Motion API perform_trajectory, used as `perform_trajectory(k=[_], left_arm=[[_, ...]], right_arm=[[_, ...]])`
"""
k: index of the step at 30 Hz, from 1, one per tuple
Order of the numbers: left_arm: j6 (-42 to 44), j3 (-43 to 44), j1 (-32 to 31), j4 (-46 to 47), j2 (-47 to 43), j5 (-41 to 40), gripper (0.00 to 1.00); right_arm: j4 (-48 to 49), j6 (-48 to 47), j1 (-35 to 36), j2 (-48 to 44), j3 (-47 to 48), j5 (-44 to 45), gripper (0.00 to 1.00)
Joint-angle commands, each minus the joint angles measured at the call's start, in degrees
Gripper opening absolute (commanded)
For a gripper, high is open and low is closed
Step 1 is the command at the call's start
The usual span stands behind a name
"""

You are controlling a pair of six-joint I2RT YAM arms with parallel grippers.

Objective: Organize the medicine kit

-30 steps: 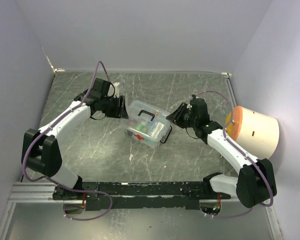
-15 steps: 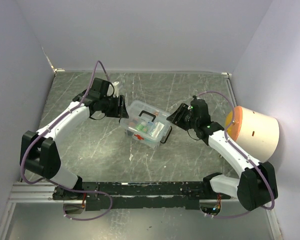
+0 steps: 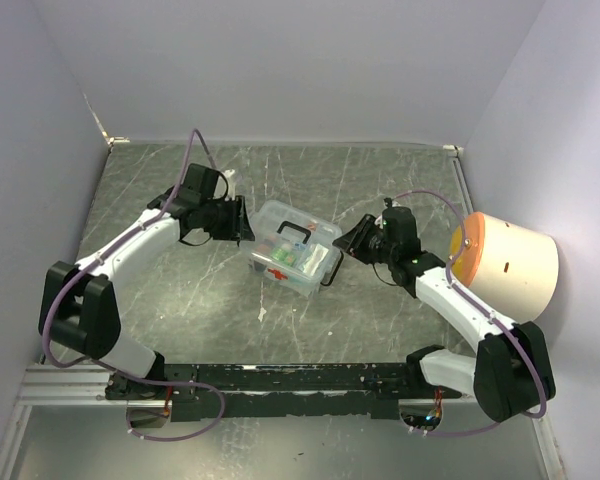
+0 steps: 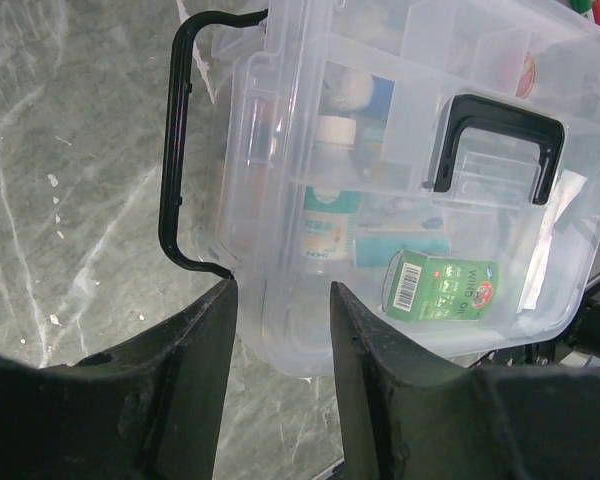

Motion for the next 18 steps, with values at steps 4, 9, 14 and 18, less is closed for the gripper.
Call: perform_trajectory(k=[4,9,14,18], left_arm=[[-2.2,-6.6,-0.4,1.4,-1.7,0.3,0.51],[-6.8,-7.9,-0.4,2.3,-2.2,-0.9,0.52],[-15.1,-13.4,-0.4,6.9,-7.5,-0.9,0.5],[-18.9,-17.3,-0.4,7.7,-12.2,-2.4,0.49]], right_arm=[[3.2,-2.6,0.0,2.4,-2.9,-2.8,0.25],[7.5,-5.1,-0.6,4.5,-3.1,-7.4,0.26],[12.0,-8.1,-1.0,11.0,-0.6,-14.8,0.26],[13.4,-11.6,-1.1,17.2,2.8,-20.0,0.24]])
